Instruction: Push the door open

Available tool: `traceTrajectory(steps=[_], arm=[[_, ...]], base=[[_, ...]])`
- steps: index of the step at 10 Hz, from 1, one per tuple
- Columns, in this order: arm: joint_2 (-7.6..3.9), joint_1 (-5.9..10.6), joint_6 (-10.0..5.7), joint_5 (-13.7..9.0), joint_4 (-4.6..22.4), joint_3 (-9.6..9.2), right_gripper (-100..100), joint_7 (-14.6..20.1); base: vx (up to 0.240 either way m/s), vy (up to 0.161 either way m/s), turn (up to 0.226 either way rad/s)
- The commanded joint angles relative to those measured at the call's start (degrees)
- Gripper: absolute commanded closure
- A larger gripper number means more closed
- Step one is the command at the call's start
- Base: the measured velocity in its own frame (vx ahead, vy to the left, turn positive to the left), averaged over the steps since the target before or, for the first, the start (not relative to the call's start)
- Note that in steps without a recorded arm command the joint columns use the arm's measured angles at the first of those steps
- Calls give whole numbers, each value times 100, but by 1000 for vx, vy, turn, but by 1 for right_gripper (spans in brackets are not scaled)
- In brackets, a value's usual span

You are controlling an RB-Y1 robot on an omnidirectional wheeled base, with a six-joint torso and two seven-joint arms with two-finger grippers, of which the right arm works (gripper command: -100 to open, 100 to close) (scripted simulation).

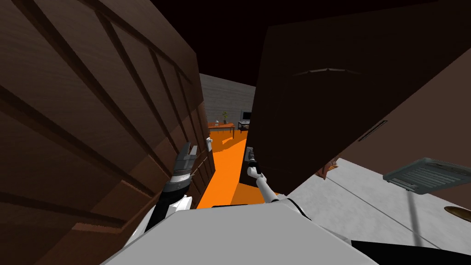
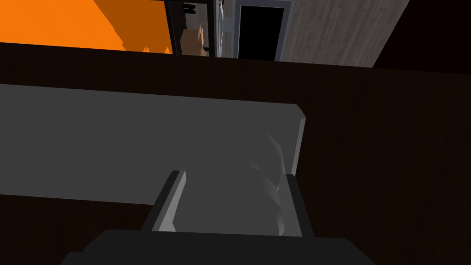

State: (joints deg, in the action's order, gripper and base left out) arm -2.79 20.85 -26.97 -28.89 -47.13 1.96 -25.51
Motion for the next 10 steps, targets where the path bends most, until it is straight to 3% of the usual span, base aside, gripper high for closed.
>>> traceTrajectory(steps=[1,3,5,6,10], arm=[[-95,41,-106,-125,41,161,100,-166],[-97,62,-137,-166,69,195,100,-219],[-92,151,-267,-336,184,339,100,-439],[-103,104,-198,-311,125,308,-100,-419],[24,131,-129,-341,132,330,-100,-494]], base=[[165,-9,-70],[116,-3,-65],[155,-7,-95],[-64,81,-71],[-187,115,-53]])
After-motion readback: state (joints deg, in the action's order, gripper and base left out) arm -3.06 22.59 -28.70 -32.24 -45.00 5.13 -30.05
